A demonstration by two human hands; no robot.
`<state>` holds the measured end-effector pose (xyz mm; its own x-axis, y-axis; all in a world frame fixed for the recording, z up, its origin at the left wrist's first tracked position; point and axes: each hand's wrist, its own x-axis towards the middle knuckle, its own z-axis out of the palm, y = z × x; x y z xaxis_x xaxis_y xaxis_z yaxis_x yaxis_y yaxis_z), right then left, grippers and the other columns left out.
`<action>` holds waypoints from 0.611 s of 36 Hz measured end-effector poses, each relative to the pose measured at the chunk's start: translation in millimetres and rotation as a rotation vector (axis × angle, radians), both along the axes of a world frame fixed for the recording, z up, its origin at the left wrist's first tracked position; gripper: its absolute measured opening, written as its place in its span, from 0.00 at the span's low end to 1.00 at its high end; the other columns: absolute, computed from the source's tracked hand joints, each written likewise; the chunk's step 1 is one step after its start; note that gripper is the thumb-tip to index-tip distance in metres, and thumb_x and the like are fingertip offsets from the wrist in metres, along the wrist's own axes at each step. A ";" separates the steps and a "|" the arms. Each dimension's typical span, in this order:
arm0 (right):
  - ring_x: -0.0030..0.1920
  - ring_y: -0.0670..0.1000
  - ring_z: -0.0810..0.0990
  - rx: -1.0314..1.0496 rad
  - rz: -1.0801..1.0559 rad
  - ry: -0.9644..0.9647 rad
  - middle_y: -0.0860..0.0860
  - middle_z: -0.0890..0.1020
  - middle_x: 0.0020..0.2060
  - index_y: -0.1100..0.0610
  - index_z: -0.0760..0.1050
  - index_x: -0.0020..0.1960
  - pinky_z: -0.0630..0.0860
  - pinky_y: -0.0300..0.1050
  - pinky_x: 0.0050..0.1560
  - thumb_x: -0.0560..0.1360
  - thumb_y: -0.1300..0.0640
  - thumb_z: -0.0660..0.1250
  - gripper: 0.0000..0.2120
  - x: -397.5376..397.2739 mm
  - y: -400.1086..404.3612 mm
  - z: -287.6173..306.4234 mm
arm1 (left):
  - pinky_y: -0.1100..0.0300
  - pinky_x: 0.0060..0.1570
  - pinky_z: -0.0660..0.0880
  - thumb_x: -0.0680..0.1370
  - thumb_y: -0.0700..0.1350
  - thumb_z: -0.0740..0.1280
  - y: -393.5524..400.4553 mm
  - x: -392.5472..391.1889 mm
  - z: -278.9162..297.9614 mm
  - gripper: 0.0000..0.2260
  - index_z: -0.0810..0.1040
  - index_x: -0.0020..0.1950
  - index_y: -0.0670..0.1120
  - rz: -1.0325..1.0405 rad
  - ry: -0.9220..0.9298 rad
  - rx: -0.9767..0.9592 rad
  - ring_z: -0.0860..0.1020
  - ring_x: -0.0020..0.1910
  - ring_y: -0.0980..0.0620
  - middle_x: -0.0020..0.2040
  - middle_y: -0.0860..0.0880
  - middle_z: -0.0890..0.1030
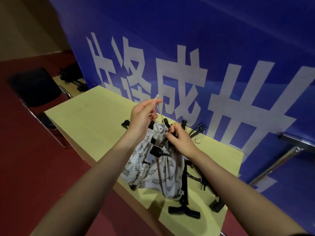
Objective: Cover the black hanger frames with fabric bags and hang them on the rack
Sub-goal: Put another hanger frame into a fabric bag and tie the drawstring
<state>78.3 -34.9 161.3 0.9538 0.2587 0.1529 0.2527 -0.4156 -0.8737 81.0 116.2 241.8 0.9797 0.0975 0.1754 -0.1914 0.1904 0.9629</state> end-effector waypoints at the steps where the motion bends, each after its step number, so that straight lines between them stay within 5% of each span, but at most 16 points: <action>1: 0.37 0.49 0.65 0.033 -0.011 0.011 0.54 0.68 0.38 0.56 0.62 0.44 0.63 0.48 0.40 0.79 0.55 0.63 0.11 1.0 -0.5 -0.9 | 0.63 0.34 0.69 0.82 0.38 0.60 1.0 0.3 0.0 0.10 0.81 0.53 0.41 -0.003 0.001 -0.005 0.67 0.33 0.54 0.33 0.50 0.67; 6: 0.45 0.62 0.76 0.185 -0.144 0.082 0.55 0.72 0.39 0.55 0.65 0.43 0.70 0.48 0.46 0.80 0.53 0.62 0.10 8.6 -12.8 -7.6 | 0.60 0.46 0.75 0.82 0.42 0.59 19.9 -0.1 -17.0 0.10 0.81 0.55 0.45 -0.006 0.062 0.047 0.73 0.39 0.54 0.38 0.51 0.73; 10: 0.50 0.51 0.81 0.280 -0.187 0.142 0.50 0.79 0.42 0.61 0.70 0.49 0.73 0.46 0.52 0.81 0.52 0.61 0.11 9.3 -21.5 -10.3 | 0.54 0.58 0.75 0.84 0.48 0.54 37.5 -5.8 -61.4 0.15 0.80 0.51 0.47 0.033 0.218 0.119 0.78 0.53 0.48 0.52 0.48 0.80; 14: 0.49 0.51 0.79 0.251 -0.179 0.121 0.55 0.81 0.45 0.60 0.75 0.51 0.71 0.41 0.50 0.82 0.52 0.59 0.12 10.5 -21.0 -12.7 | 0.52 0.54 0.77 0.83 0.45 0.55 36.4 -13.8 -112.9 0.13 0.79 0.54 0.43 0.087 0.478 0.187 0.79 0.49 0.45 0.53 0.40 0.81; 16: 0.47 0.51 0.77 0.225 -0.172 0.112 0.56 0.79 0.44 0.61 0.75 0.48 0.69 0.42 0.49 0.82 0.52 0.57 0.14 11.4 -18.7 -14.2 | 0.54 0.53 0.78 0.82 0.47 0.58 31.6 -22.6 -137.8 0.12 0.78 0.59 0.45 0.021 0.538 0.320 0.79 0.50 0.49 0.56 0.42 0.80; 19: 0.48 0.50 0.75 0.131 -0.140 0.061 0.49 0.77 0.45 0.50 0.73 0.45 0.70 0.43 0.50 0.79 0.44 0.60 0.11 15.1 -17.9 -21.1 | 0.51 0.66 0.70 0.81 0.54 0.60 20.5 -42.4 -155.7 0.16 0.71 0.69 0.56 -0.229 0.526 0.546 0.72 0.66 0.50 0.71 0.50 0.70; 22: 0.49 0.51 0.76 -0.029 -0.162 0.058 0.51 0.76 0.46 0.49 0.71 0.46 0.72 0.46 0.50 0.72 0.35 0.64 0.18 24.8 -23.4 -29.9 | 0.60 0.65 0.63 0.82 0.54 0.58 4.7 -46.8 -154.9 0.23 0.61 0.77 0.50 -0.376 0.558 0.575 0.65 0.72 0.51 0.73 0.52 0.65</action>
